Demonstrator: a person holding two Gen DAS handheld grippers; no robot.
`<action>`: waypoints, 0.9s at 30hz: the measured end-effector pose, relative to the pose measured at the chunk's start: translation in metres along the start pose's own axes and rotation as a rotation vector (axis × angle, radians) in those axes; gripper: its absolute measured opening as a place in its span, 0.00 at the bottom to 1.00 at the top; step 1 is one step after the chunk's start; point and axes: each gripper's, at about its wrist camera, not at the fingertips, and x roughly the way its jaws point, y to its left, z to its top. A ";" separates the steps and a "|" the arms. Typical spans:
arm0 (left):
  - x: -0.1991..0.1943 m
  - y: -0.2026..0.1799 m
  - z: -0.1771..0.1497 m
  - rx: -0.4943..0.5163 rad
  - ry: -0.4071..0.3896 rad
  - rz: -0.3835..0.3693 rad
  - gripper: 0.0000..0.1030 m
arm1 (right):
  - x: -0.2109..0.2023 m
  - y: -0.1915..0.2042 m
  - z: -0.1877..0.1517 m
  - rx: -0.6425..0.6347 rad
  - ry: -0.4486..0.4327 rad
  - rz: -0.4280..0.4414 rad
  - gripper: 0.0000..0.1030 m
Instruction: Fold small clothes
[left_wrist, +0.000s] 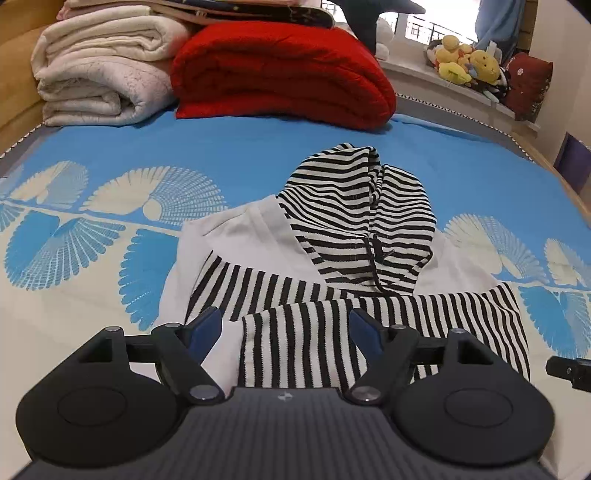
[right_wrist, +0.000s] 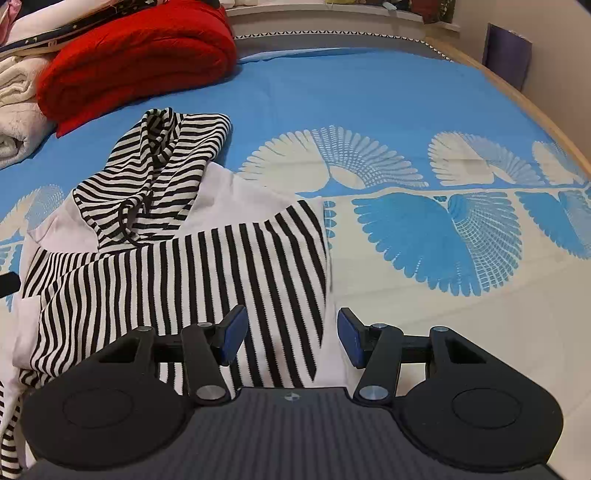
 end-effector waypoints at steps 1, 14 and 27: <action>0.000 -0.001 0.000 -0.008 -0.002 0.001 0.78 | -0.001 -0.001 0.000 -0.002 -0.001 -0.001 0.54; -0.034 -0.014 0.016 0.123 -0.213 0.007 0.43 | -0.010 -0.014 0.006 0.005 -0.009 0.029 0.55; 0.064 -0.006 0.134 0.165 -0.165 -0.009 0.18 | -0.006 -0.029 0.010 -0.140 -0.041 -0.060 0.57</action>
